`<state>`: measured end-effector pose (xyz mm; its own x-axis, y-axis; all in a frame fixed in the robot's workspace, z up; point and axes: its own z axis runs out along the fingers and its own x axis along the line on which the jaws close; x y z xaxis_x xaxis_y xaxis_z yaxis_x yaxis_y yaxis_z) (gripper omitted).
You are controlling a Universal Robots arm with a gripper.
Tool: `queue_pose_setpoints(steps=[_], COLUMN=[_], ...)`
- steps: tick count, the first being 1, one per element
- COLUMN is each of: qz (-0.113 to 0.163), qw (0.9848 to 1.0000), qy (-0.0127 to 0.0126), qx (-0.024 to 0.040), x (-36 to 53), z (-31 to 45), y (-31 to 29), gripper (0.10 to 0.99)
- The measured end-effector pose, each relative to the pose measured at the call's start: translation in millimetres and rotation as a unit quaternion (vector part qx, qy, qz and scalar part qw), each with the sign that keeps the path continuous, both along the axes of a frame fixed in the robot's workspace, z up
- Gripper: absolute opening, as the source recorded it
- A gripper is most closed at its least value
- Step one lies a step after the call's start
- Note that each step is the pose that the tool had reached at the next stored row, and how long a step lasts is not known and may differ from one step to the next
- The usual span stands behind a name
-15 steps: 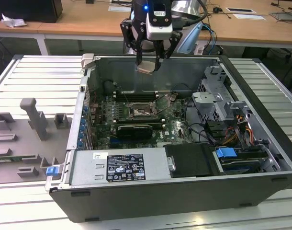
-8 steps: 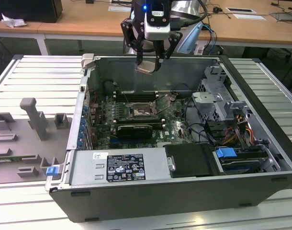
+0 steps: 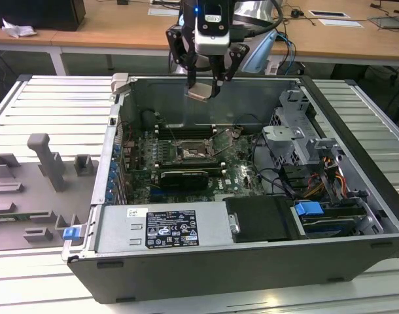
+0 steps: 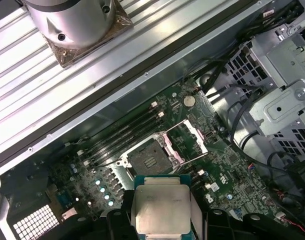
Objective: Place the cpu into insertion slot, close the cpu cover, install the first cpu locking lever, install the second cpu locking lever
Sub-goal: 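Place the cpu into insertion slot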
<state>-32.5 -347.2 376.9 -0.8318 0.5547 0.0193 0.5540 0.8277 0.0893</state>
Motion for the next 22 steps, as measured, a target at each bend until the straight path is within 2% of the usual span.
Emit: queue_pose_setpoints(steps=[9, 15, 22], qz=[-0.028, -0.049, -0.078], qw=[0.9996, 0.9988, 0.9970], qy=[0.0000, 0.0000, 0.0000], qx=[0.0000, 0.0000, 0.0000], x=[0.0, 0.0, 0.0], z=[0.0, -0.1, -0.1], y=[0.0, 0.0, 0.0], gripper=[0.525, 0.525, 0.525])
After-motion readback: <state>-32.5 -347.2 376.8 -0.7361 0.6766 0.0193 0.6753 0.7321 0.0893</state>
